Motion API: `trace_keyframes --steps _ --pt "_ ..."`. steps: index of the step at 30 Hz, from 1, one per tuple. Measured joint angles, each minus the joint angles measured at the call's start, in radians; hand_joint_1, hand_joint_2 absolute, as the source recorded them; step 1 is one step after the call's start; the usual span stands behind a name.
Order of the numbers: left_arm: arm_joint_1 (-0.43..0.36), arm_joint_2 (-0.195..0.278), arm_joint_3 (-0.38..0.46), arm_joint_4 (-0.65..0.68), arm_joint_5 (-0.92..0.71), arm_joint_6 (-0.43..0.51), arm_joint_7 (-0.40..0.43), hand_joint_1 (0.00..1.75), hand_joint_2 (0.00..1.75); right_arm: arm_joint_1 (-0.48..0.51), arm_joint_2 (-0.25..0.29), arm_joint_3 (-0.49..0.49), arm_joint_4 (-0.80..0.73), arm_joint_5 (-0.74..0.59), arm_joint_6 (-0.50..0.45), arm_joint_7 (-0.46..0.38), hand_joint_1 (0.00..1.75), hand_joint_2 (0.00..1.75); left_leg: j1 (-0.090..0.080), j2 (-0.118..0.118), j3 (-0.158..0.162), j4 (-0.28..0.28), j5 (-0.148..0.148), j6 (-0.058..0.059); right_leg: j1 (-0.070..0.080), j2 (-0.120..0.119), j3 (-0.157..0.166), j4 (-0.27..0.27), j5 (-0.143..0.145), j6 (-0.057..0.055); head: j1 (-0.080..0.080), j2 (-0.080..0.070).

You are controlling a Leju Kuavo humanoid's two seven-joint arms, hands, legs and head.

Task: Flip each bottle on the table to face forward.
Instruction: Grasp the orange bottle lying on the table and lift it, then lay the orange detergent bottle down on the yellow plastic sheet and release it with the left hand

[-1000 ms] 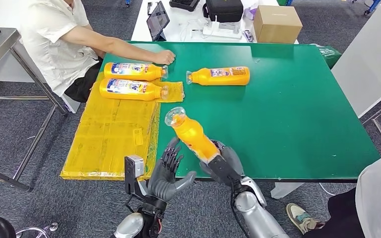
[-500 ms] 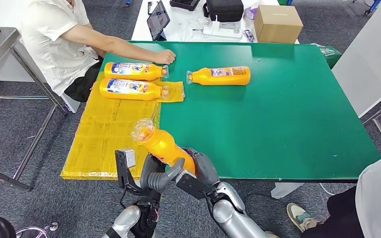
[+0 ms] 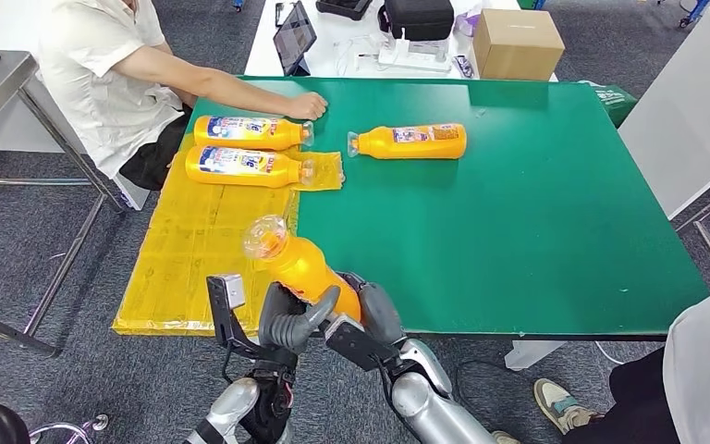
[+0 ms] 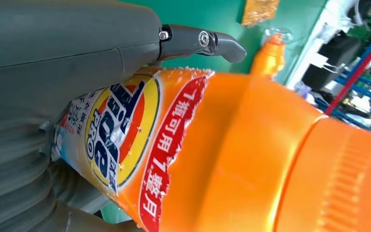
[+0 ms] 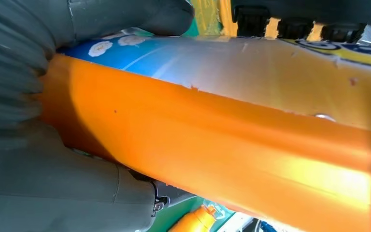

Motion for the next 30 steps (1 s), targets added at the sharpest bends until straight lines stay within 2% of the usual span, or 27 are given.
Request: trace_keyframes --steps 4,8,12,16,22,27,30 --pt "0.009 0.005 0.008 -0.031 -0.005 -0.011 -0.007 1.75 1.75 -0.016 0.000 0.004 0.010 -0.008 0.016 -0.002 0.00 1.75 0.000 0.000 0.000 0.000 0.000 0.000 0.000 0.000 0.000 0.000 0.000 0.000 0.000 0.000" --pt "0.019 0.009 0.016 -0.055 0.016 -0.043 -0.005 1.75 1.75 -0.022 -0.001 0.007 0.021 -0.017 0.027 -0.008 0.00 0.00 0.000 0.000 0.000 0.000 0.000 0.000 0.000 0.000 0.000 0.000 0.000 0.000 0.000 0.000" --pt "0.025 0.015 0.030 -0.067 0.055 -0.091 0.011 1.75 1.75 -0.022 -0.003 0.007 0.030 -0.026 0.029 -0.034 0.00 0.00 0.000 0.000 0.000 0.000 0.000 0.000 0.000 0.000 0.000 0.000 0.000 0.000 0.000 0.000" --pt "0.025 0.017 0.033 -0.068 0.056 -0.094 0.016 1.75 1.75 -0.021 -0.002 0.007 0.036 -0.026 -0.001 -0.050 0.00 0.00 0.000 0.000 0.000 0.000 0.000 0.000 0.000 0.000 0.000 0.000 0.000 0.000 0.000 0.000" --pt "0.014 0.016 0.033 -0.056 0.018 -0.030 0.009 1.75 1.75 -0.004 0.012 0.008 0.037 0.013 -0.125 -0.060 0.00 0.00 0.000 0.000 0.000 0.000 0.000 0.000 0.000 0.000 -0.001 0.000 0.000 0.000 0.000 0.000" --pt "-0.007 0.015 0.061 -0.032 -0.028 0.076 -0.061 1.75 1.75 0.021 0.025 0.005 0.025 0.070 -0.291 -0.063 0.00 0.00 0.000 0.000 0.000 0.000 0.000 0.000 0.000 0.000 -0.001 0.000 0.000 0.000 0.000 0.000" --pt "-0.017 0.025 0.110 -0.022 -0.082 0.113 -0.077 1.75 1.75 0.083 0.043 -0.062 -0.057 0.260 -0.366 -0.116 0.00 0.00 0.000 0.000 -0.001 0.000 0.000 0.000 0.000 0.000 -0.001 0.000 0.000 0.000 0.000 0.000"
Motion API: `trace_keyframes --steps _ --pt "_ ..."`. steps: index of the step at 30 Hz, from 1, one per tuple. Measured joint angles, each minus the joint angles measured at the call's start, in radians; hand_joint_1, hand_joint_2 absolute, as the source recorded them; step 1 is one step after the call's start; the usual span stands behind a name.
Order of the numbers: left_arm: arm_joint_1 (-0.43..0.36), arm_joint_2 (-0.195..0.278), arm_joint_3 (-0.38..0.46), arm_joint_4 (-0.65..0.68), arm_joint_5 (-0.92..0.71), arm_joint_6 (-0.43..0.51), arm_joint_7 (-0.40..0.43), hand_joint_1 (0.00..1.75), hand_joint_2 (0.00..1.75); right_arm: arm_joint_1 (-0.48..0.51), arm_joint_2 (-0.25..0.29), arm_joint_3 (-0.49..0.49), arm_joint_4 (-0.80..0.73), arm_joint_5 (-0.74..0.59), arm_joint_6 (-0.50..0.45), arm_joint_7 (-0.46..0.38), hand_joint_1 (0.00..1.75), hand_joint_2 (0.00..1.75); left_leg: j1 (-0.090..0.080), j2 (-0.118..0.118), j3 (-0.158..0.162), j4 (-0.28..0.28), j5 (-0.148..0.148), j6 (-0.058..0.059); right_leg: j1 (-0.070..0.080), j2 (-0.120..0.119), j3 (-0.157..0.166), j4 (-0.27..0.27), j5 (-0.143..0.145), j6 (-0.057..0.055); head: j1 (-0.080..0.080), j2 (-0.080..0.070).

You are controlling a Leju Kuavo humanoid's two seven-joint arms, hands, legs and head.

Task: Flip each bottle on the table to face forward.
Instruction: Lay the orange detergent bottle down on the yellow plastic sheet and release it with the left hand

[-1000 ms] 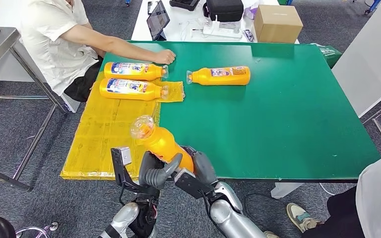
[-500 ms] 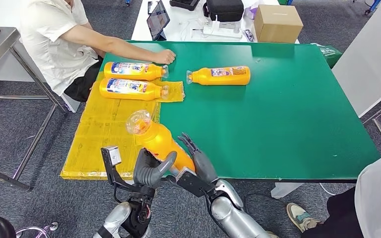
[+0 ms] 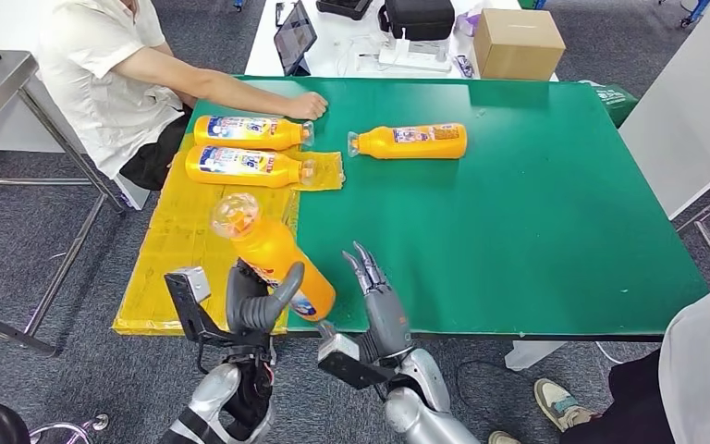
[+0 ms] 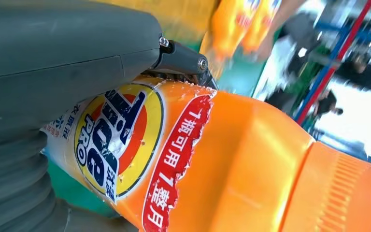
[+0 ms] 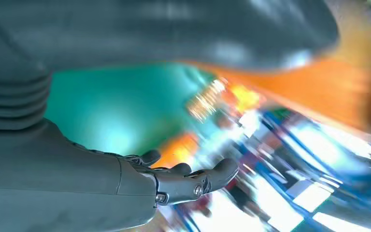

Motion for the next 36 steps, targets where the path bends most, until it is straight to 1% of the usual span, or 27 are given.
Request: trace_keyframes --steps 2,3,4,6,8,10,13,17,19,21,23,26,29,31,33,36 --pt "0.000 0.010 0.038 0.002 -0.023 0.001 0.010 1.75 1.75 0.063 0.031 -0.097 -0.105 0.171 -0.009 -0.057 0.00 0.00 0.000 0.000 -0.001 0.000 0.000 0.000 0.000 0.000 0.000 0.000 0.000 0.000 0.000 0.000" --pt "0.000 0.015 0.058 0.002 -0.032 0.000 0.013 1.75 1.75 0.091 0.046 -0.147 -0.166 0.222 -0.010 -0.073 0.00 0.00 0.000 0.000 -0.001 0.000 0.000 0.000 0.000 0.000 -0.001 0.000 0.000 0.000 0.000 0.000" --pt "0.000 0.019 0.079 0.002 -0.039 0.000 0.015 1.75 1.75 0.113 0.058 -0.193 -0.224 0.251 -0.011 -0.081 0.00 0.00 0.000 0.000 -0.001 0.000 0.000 0.000 0.000 0.000 -0.001 0.000 0.000 0.000 0.000 0.000" --pt "0.000 0.028 0.112 0.002 -0.049 0.000 0.017 1.75 1.75 0.144 0.073 -0.267 -0.320 0.266 -0.016 -0.083 0.00 0.00 0.000 0.000 -0.001 0.000 0.000 0.000 0.000 0.000 -0.001 0.000 -0.001 0.000 0.000 0.000" --pt "0.000 0.034 0.130 0.002 -0.063 0.007 0.016 1.75 1.75 0.167 0.083 -0.314 -0.386 0.272 -0.018 -0.084 0.00 0.00 0.000 0.000 -0.001 0.000 0.000 0.000 0.000 0.000 -0.001 0.000 0.000 0.000 0.000 0.000" --pt "-0.006 0.040 0.143 0.003 -0.133 0.047 0.010 1.75 1.75 0.190 0.093 -0.345 -0.449 0.273 -0.019 -0.085 0.00 0.00 0.000 0.000 -0.001 0.000 0.000 0.000 0.000 0.000 -0.001 0.000 0.000 0.000 0.000 0.000" --pt "-0.030 0.054 0.157 0.013 -0.299 0.138 0.002 1.75 1.75 0.213 0.105 -0.386 -0.543 0.266 -0.019 -0.086 0.00 0.00 0.000 0.000 -0.001 0.000 0.000 0.000 0.000 0.000 -0.001 0.000 0.000 0.000 0.000 0.000" --pt "-0.048 0.064 0.169 0.028 -0.350 0.165 0.003 1.75 1.75 0.228 0.111 -0.413 -0.605 0.264 -0.019 -0.086 0.00 0.00 0.000 0.000 -0.001 0.000 0.000 0.000 0.000 0.000 -0.001 0.000 0.000 0.000 0.000 0.000" --pt "-0.061 0.065 0.176 0.046 -0.408 0.178 0.012 1.75 1.75 0.232 0.113 -0.421 -0.625 0.253 -0.019 -0.086 0.00 0.00 0.000 0.000 -0.001 0.000 0.001 -0.001 0.000 0.000 -0.001 0.000 0.000 0.000 0.000 0.000" --pt "-0.090 0.064 0.191 0.087 -0.559 0.190 0.042 1.75 1.75 0.233 0.115 -0.426 -0.637 0.237 -0.019 -0.086 0.00 0.00 0.000 0.000 -0.001 0.000 0.001 -0.001 0.000 0.000 -0.001 0.000 0.000 0.000 0.000 0.000" --pt "-0.134 0.064 0.203 0.154 -0.750 0.190 0.098 1.75 1.75 0.231 0.117 -0.425 -0.640 0.227 -0.019 -0.086 0.00 0.00 0.000 0.000 -0.001 0.000 0.001 -0.001 0.000 0.000 -0.001 0.000 0.000 0.000 0.000 0.000" --pt "-0.218 0.064 0.196 0.303 -1.005 0.157 0.223 1.75 1.75 0.221 0.118 -0.416 -0.637 0.210 -0.018 -0.086 0.00 0.00 0.000 0.000 -0.001 0.000 0.001 -0.001 0.000 0.000 0.000 0.000 0.000 0.000 0.000 0.000" --pt "-0.293 0.064 0.172 0.453 -1.175 0.069 0.331 1.75 1.75 0.208 0.118 -0.401 -0.619 0.183 -0.018 -0.086 0.00 0.00 0.000 0.000 -0.001 0.000 0.002 -0.001 0.000 0.000 0.000 0.000 0.001 0.000 0.000 0.000" --pt "-0.333 0.061 0.156 0.533 -1.228 -0.001 0.374 1.69 1.75 0.202 0.117 -0.392 -0.598 0.159 -0.017 -0.086 0.00 0.00 0.000 0.000 -0.001 0.000 0.002 -0.001 0.000 0.000 0.000 0.000 0.001 0.000 0.000 0.000" --pt "-0.376 0.058 0.143 0.599 -1.256 -0.055 0.404 1.55 1.75 0.194 0.115 -0.382 -0.573 0.139 -0.017 -0.086 0.00 0.00 0.000 0.000 0.000 0.000 0.002 -0.001 0.000 0.000 0.001 0.000 0.001 0.000 0.000 0.000" --pt "-0.435 0.054 0.133 0.680 -1.265 -0.099 0.429 1.40 1.75 0.180 0.110 -0.367 -0.532 0.117 -0.017 -0.086 0.00 0.00 0.000 0.000 0.001 0.000 0.002 -0.001 0.000 0.000 0.002 0.000 0.001 0.000 0.000 0.000"
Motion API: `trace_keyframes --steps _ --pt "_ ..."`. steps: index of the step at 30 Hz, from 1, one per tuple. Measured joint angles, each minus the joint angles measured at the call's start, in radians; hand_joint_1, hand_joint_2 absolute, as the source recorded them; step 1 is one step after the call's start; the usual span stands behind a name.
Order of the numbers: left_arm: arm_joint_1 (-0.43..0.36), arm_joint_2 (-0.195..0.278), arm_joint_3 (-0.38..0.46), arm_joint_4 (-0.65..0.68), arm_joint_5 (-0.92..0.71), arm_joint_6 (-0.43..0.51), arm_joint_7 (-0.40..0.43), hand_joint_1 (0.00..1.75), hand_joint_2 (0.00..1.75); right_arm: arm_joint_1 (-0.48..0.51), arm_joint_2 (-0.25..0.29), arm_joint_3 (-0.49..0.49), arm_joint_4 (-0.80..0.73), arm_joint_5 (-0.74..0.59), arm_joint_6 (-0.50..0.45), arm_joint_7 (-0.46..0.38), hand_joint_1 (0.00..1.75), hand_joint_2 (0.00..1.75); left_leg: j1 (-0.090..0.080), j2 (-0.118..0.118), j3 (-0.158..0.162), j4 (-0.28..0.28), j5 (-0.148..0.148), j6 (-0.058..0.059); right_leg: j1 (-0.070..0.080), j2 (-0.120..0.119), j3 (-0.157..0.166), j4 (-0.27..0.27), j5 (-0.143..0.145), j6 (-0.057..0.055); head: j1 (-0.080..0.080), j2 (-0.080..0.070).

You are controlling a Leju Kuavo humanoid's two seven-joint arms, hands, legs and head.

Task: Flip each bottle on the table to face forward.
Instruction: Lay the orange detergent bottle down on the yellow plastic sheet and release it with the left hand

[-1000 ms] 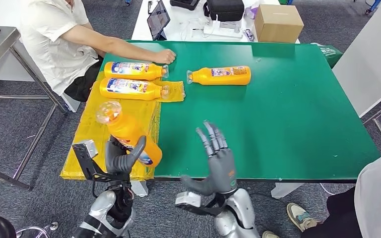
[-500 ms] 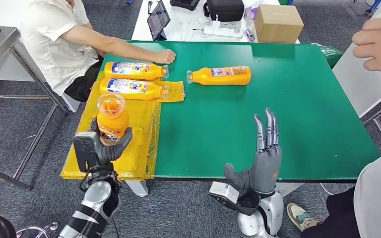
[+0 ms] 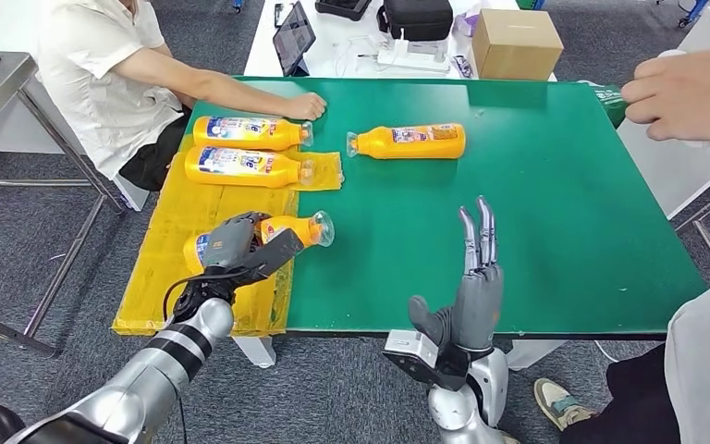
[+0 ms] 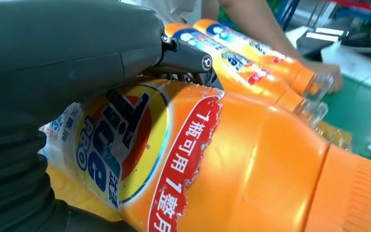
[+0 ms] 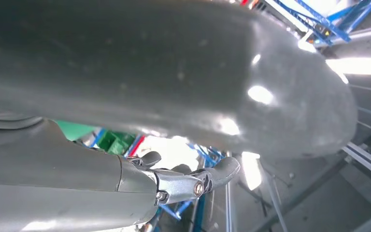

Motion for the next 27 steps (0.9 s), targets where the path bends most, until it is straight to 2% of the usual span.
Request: trace_keyframes --steps 2,6,14,15,16,18,19,20,27 --pt "-0.027 -0.003 -0.002 0.042 0.007 -0.013 0.002 1.37 1.75 -0.008 -0.003 0.010 0.024 -0.011 0.000 0.000 0.00 0.00 0.000 0.000 0.001 0.000 0.000 0.000 0.000 0.000 0.001 0.000 0.000 0.000 0.000 0.000" --pt "-0.057 -0.006 -0.004 0.098 -0.003 -0.028 0.004 1.13 1.75 -0.021 -0.005 0.025 0.065 -0.035 0.000 0.000 0.00 0.00 0.000 0.000 0.004 0.000 0.000 0.000 0.000 0.000 0.003 0.000 0.000 0.000 0.000 0.000" --pt "-0.082 -0.013 -0.008 0.150 -0.020 -0.047 0.011 1.10 1.75 -0.035 -0.011 0.040 0.117 -0.049 0.000 0.000 0.00 0.00 0.000 0.001 0.006 0.000 0.000 0.000 0.000 0.000 0.006 0.000 0.000 0.000 0.000 0.000" --pt "-0.083 -0.014 -0.008 0.152 -0.020 -0.047 0.011 1.03 1.75 -0.035 -0.011 0.041 0.119 -0.049 0.000 0.000 0.00 0.00 0.000 0.001 0.006 0.000 0.000 0.000 0.000 0.000 0.006 0.000 0.000 0.000 0.000 0.000" --pt "-0.084 -0.014 -0.009 0.154 -0.020 -0.047 0.011 0.85 1.75 -0.036 -0.011 0.042 0.122 -0.049 0.000 0.000 0.00 0.00 0.000 0.001 0.006 0.000 0.000 0.000 0.000 0.000 0.006 0.000 0.000 0.000 0.000 0.000" --pt "-0.086 -0.014 -0.009 0.157 -0.022 -0.048 0.012 0.32 1.75 -0.036 -0.012 0.043 0.127 -0.050 0.000 0.000 0.00 0.00 0.000 0.001 0.007 0.000 0.000 0.000 0.000 0.000 0.006 0.000 0.000 0.000 0.000 0.000" --pt "-0.087 -0.014 -0.009 0.159 -0.024 -0.051 0.014 0.11 1.75 -0.037 -0.012 0.044 0.130 -0.053 0.000 0.000 0.00 0.00 0.000 0.001 0.007 0.000 0.000 0.000 0.000 0.000 0.006 0.000 0.000 0.000 0.000 0.000" --pt "-0.087 -0.014 -0.009 0.161 -0.027 -0.056 0.017 0.00 1.75 -0.037 -0.012 0.044 0.133 -0.056 0.000 0.000 0.00 0.00 0.000 0.001 0.007 0.000 0.000 0.000 0.000 0.000 0.006 0.000 0.000 0.000 0.000 0.000" --pt "-0.082 -0.015 -0.020 0.196 -0.108 -0.157 0.054 0.00 1.75 -0.049 -0.019 0.057 0.165 -0.087 0.000 0.000 0.00 0.00 0.000 -0.001 0.006 0.000 0.000 0.000 0.000 -0.001 0.007 0.000 0.000 0.000 0.000 0.000"
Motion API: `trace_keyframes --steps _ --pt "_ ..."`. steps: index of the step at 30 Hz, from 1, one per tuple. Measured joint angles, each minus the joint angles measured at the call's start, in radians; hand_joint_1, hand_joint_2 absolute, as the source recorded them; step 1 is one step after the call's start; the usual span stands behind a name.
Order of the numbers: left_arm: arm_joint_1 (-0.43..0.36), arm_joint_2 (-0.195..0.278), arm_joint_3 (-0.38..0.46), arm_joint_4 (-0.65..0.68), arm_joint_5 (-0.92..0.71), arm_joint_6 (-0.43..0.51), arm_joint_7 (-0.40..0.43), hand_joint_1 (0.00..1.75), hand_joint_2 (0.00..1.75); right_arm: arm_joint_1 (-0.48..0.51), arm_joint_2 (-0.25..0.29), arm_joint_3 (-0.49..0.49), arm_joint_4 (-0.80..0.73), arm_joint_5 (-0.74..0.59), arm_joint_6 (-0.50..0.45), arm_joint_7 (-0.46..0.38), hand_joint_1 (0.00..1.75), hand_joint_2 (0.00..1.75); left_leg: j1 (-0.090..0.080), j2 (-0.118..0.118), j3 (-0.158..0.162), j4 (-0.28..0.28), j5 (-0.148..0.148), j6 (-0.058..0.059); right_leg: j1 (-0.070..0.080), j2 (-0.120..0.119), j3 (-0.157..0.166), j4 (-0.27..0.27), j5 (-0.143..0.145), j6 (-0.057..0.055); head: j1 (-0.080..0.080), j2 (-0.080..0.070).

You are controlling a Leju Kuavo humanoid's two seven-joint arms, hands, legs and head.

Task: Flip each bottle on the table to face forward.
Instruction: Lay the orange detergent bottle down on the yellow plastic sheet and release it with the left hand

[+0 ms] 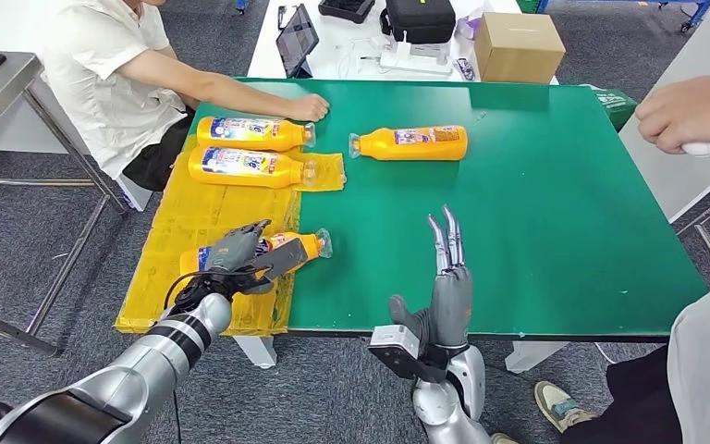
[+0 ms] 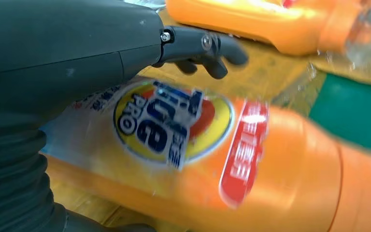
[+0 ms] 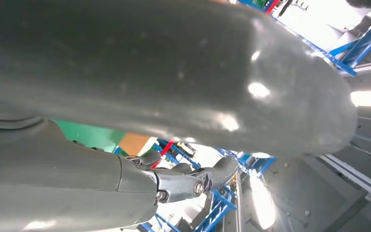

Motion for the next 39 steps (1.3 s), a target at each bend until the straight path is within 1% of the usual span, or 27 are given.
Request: trace_keyframes --steps 4,8,15,17,19,21,25,27,29,30,32,34,36,37,39 --pt "-0.015 0.002 -0.039 0.016 -0.074 -0.062 0.025 0.00 1.75 -0.005 -0.004 0.011 0.014 -0.014 0.000 0.000 0.00 0.00 0.000 -0.001 0.000 0.000 0.000 0.000 0.000 -0.001 0.002 0.000 0.000 0.000 0.000 0.000" --pt "-0.023 0.000 -0.065 0.024 -0.101 -0.085 0.035 0.00 1.75 -0.009 -0.008 0.021 0.024 -0.019 0.000 0.000 0.00 0.00 0.000 -0.002 0.002 0.000 0.000 0.000 0.000 -0.002 0.003 0.000 0.000 0.000 0.000 0.000" --pt "-0.024 -0.010 -0.090 0.027 -0.117 -0.078 0.022 0.00 1.75 -0.009 -0.009 0.028 0.035 -0.022 0.000 0.000 0.00 0.00 0.000 -0.002 0.003 0.000 0.000 0.000 0.000 -0.002 0.004 0.000 0.000 0.000 0.000 0.000" --pt "-0.022 -0.011 -0.091 0.027 -0.120 -0.063 0.016 0.00 1.75 -0.009 -0.011 0.030 0.037 -0.020 0.000 0.000 0.00 0.00 0.000 -0.002 0.003 0.000 0.000 0.000 0.000 -0.002 0.004 0.000 0.000 0.000 0.000 0.000" --pt "-0.012 -0.014 -0.091 0.024 -0.119 -0.024 -0.002 0.00 1.75 -0.009 -0.012 0.031 0.038 -0.014 0.000 0.000 0.00 0.00 0.000 -0.001 0.003 0.000 0.000 0.000 0.000 -0.002 0.003 0.000 0.000 0.000 0.000 0.000" --pt "0.008 -0.018 -0.087 0.011 -0.094 0.036 -0.049 0.00 1.75 -0.008 -0.014 0.030 0.038 -0.009 0.000 0.000 0.00 0.00 0.000 -0.001 0.002 0.000 0.000 0.000 0.000 -0.001 0.003 0.000 0.000 0.000 0.000 0.000" --pt "0.095 -0.040 -0.038 -0.084 0.048 0.184 -0.230 0.00 1.75 -0.001 -0.017 0.030 0.038 -0.015 0.000 0.000 0.00 0.00 0.000 -0.001 0.000 0.000 0.000 0.000 0.000 -0.001 0.000 0.000 0.000 0.000 0.000 0.000" --pt "0.144 -0.053 -0.007 -0.153 0.110 0.281 -0.299 0.00 1.75 0.002 -0.018 0.035 0.038 -0.057 0.000 0.000 0.00 0.00 0.000 -0.001 -0.002 0.000 0.000 0.000 0.000 -0.001 -0.002 0.000 0.000 0.000 0.000 0.000" --pt "0.185 -0.062 0.024 -0.226 0.180 0.375 -0.354 0.00 1.75 0.003 -0.023 0.050 0.040 -0.148 0.000 0.000 0.00 0.00 0.000 0.000 -0.002 0.000 0.000 0.000 0.000 -0.001 -0.003 0.000 0.000 0.000 0.000 0.000" --pt "0.204 -0.066 0.042 -0.261 0.228 0.405 -0.383 0.00 1.75 0.003 -0.027 0.060 0.040 -0.197 0.000 0.000 0.00 0.00 0.000 0.000 -0.003 0.000 0.000 0.000 0.000 -0.001 -0.004 0.000 0.000 0.000 0.000 0.000" --pt "0.237 -0.075 0.077 -0.326 0.345 0.424 -0.442 0.00 1.75 0.003 -0.037 0.084 0.038 -0.288 0.001 0.000 0.00 0.87 0.000 0.000 -0.004 0.000 0.000 0.000 0.000 -0.001 -0.005 0.000 0.000 0.000 0.000 0.000" --pt "0.264 -0.083 0.106 -0.381 0.471 0.400 -0.482 0.00 1.75 0.004 -0.052 0.113 0.026 -0.396 0.018 0.000 0.00 1.75 0.000 0.000 -0.004 0.000 0.000 0.000 0.000 -0.001 -0.005 0.000 0.000 0.000 0.000 0.000" --pt "0.285 -0.090 0.125 -0.425 0.606 0.348 -0.493 0.00 1.75 0.010 -0.066 0.134 -0.003 -0.516 0.075 -0.001 0.00 1.75 0.000 0.000 -0.005 0.000 0.000 0.000 0.000 -0.001 -0.006 0.000 0.000 0.000 0.000 0.000" --pt "0.293 -0.093 0.130 -0.442 0.674 0.320 -0.492 0.00 1.75 0.017 -0.070 0.140 -0.022 -0.556 0.104 -0.001 0.00 1.75 0.000 0.000 -0.005 0.000 0.000 0.000 0.000 -0.001 -0.006 0.000 0.000 0.000 0.000 0.000" --pt "0.305 -0.096 0.135 -0.469 0.777 0.276 -0.489 0.00 1.75 0.028 -0.076 0.148 -0.067 -0.587 0.127 -0.002 0.00 1.75 0.000 0.000 -0.006 0.000 0.000 0.000 0.000 -0.001 -0.007 0.000 0.000 0.000 0.000 0.000"
